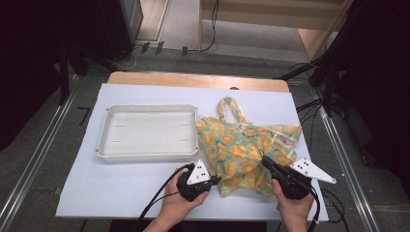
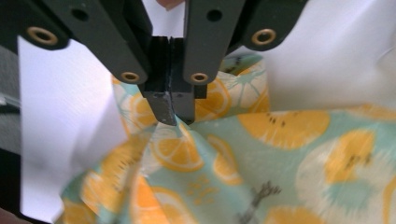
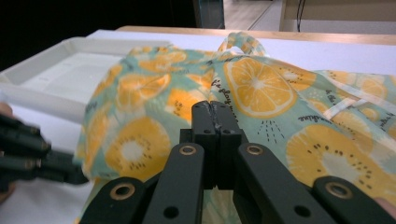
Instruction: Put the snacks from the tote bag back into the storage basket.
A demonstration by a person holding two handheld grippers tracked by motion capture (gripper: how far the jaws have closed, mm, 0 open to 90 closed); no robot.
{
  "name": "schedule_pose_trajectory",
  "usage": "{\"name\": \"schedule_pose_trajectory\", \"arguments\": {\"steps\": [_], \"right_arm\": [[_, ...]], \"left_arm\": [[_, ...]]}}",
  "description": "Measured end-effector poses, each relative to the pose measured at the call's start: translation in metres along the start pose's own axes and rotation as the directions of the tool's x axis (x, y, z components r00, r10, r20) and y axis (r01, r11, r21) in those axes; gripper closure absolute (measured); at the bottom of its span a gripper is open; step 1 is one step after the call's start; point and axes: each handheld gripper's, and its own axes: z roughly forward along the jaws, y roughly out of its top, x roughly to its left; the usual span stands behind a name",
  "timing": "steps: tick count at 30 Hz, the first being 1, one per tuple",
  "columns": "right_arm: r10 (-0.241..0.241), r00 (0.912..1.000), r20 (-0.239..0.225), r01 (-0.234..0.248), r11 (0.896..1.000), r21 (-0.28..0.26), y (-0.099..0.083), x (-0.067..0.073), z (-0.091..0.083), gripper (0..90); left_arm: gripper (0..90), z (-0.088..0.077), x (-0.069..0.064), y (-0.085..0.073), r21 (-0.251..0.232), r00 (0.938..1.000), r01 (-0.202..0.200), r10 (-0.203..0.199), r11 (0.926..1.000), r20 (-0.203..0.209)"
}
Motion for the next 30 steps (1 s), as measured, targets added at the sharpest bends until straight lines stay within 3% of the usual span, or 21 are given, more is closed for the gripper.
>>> {"name": "schedule_pose_trajectory", "arguments": {"steps": [4,5,6,8,10,13,14,15,16,17,18,19,20,21,24,26,27,29,30], "right_arm": [[-0.007,0.9981,-0.062,0.008,1.0,0.02,-0.007,0.001,-0.005,90.0],[-0.005,0.9965,-0.084,0.008,1.0,0.03,-0.01,0.003,-0.006,90.0],[-0.005,0.9965,-0.084,0.008,1.0,0.03,-0.01,0.003,-0.006,90.0],[-0.022,0.9932,-0.115,0.028,0.998,0.05,-0.014,0.006,-0.005,90.0],[-0.038,0.9875,-0.153,0.051,0.996,0.079,-0.018,0.01,-0.003,90.0],[-0.072,0.9795,-0.188,0.096,0.988,0.124,-0.023,0.017,0.005,90.0],[-0.078,0.9776,-0.195,0.105,0.985,0.136,-0.025,0.019,0.007,90.0],[-0.091,0.9704,-0.223,0.133,0.975,0.178,-0.029,0.024,0.015,90.0],[-0.091,0.9704,-0.223,0.133,0.975,0.178,-0.029,0.024,0.015,90.0],[-0.095,0.968,-0.232,0.142,0.971,0.192,-0.031,0.026,0.017,90.0],[-0.116,0.9582,-0.262,0.179,0.956,0.232,-0.036,0.031,0.024,90.0],[-0.116,0.9582,-0.262,0.179,0.956,0.232,-0.036,0.031,0.024,90.0],[-0.126,0.9554,-0.267,0.193,0.951,0.241,-0.037,0.032,0.026,90.0],[-0.139,0.9526,-0.27,0.211,0.943,0.257,-0.039,0.035,0.028,90.0],[-0.166,0.9452,-0.281,0.244,0.932,0.268,-0.041,0.038,0.03,90.0],[-0.164,0.9455,-0.281,0.241,0.933,0.267,-0.041,0.037,0.03,90.0],[-0.162,0.9454,-0.283,0.24,0.933,0.267,-0.041,0.036,0.029,90.0],[-0.153,0.9458,-0.286,0.229,0.941,0.251,-0.039,0.033,0.026,89.7],[-0.147,0.9483,-0.281,0.216,0.948,0.232,-0.038,0.031,0.023,84.3]], "left_arm": [[73.4,-0.008,0.009,0.006,-0.086,0.9976,0.059,-0.062,0.9945,-0.031],[63.1,-0.011,0.012,0.011,-0.132,0.9938,0.084,-0.093,0.9877,-0.061],[58.1,-0.011,0.012,0.011,-0.132,0.9938,0.084,-0.093,0.9877,-0.061],[55.5,-0.015,0.017,0.018,-0.176,0.9909,0.107,-0.119,0.9787,-0.063],[47.2,-0.016,0.018,0.024,-0.196,0.9889,0.115,-0.131,0.9739,-0.07],[36.7,-0.016,0.018,0.031,-0.215,0.9896,0.115,-0.131,0.9698,-0.059],[33.5,-0.017,0.018,0.033,-0.226,0.9892,0.121,-0.136,0.9666,-0.053],[28.8,-0.018,0.017,0.036,-0.24,0.9888,0.13,-0.144,0.9621,-0.04],[28.8,-0.018,0.016,0.037,-0.249,0.9878,0.14,-0.152,0.9584,-0.031],[27.3,-0.017,0.015,0.04,-0.251,0.9874,0.146,-0.157,0.957,-0.023],[25.0,-0.015,0.014,0.043,-0.245,0.9867,0.151,-0.161,0.9577,-0.021],[25.0,-0.013,0.013,0.044,-0.232,0.9865,0.152,-0.162,0.9608,-0.025],[26.0,-0.007,0.013,0.046,-0.177,0.9852,0.151,-0.163,0.9726,-0.054],[29.7,-0.001,0.013,0.046,-0.136,0.9828,0.159,-0.17,0.9779,-0.073],[43.7,0.015,0.014,0.038,-0.027,0.9816,0.181,-0.182,0.9832,-0.058],[56.0,0.023,0.013,0.032,0.034,0.9847,0.168,-0.166,0.9851,-0.051],[68.8,0.025,0.011,0.029,0.064,0.9881,0.151,-0.149,0.9864,-0.038],[83.6,0.029,0.009,0.024,0.115,0.9904,0.138,-0.138,0.9838,-0.005],[89.0,0.03,0.009,0.023,0.131,0.9918,0.127,-0.128,0.9832,-0.002]]}}
